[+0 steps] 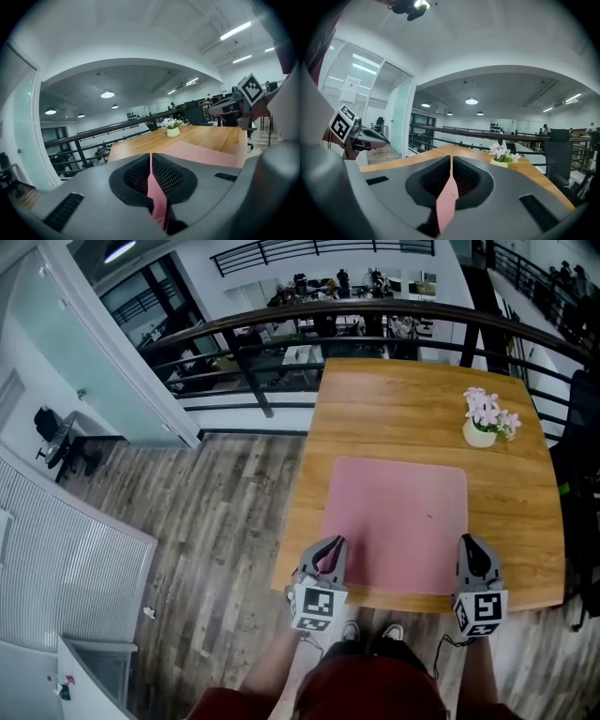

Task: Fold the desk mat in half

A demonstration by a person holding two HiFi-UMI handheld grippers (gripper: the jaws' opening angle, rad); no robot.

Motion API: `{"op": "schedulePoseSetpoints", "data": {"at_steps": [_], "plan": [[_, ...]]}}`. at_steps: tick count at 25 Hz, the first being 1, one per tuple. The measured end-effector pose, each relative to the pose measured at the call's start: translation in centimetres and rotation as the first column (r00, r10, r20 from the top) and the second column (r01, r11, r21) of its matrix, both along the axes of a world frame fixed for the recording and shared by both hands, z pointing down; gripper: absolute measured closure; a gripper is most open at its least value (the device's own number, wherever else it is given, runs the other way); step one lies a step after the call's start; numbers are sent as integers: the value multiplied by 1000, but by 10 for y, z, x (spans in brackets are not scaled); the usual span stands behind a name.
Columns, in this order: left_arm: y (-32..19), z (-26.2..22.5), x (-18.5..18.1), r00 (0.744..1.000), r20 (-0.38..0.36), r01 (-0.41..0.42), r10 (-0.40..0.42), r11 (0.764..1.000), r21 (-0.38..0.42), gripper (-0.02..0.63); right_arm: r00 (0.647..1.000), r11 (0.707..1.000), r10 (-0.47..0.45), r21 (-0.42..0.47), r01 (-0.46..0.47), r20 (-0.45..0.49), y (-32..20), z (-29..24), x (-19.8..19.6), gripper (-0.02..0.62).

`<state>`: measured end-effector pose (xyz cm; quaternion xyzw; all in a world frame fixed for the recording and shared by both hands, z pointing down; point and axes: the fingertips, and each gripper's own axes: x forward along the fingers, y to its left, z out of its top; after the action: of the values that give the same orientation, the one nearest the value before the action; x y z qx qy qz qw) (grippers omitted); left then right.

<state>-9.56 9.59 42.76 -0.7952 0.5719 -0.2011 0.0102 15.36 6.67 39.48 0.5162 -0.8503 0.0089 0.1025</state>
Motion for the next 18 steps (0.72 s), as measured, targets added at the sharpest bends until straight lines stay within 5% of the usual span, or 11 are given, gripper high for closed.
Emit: {"op": "schedulePoseSetpoints", "data": {"at_steps": [12,18], "plan": [[39,95,-14,970,188,-103,154,961,-256,503,978,969,-141,-224,104,-156,34,99,2,514],[54,144,-20,913,299,-146,278,905,-399,471,901,918,-308,-343,197,-307,57,152,3,468]]}}
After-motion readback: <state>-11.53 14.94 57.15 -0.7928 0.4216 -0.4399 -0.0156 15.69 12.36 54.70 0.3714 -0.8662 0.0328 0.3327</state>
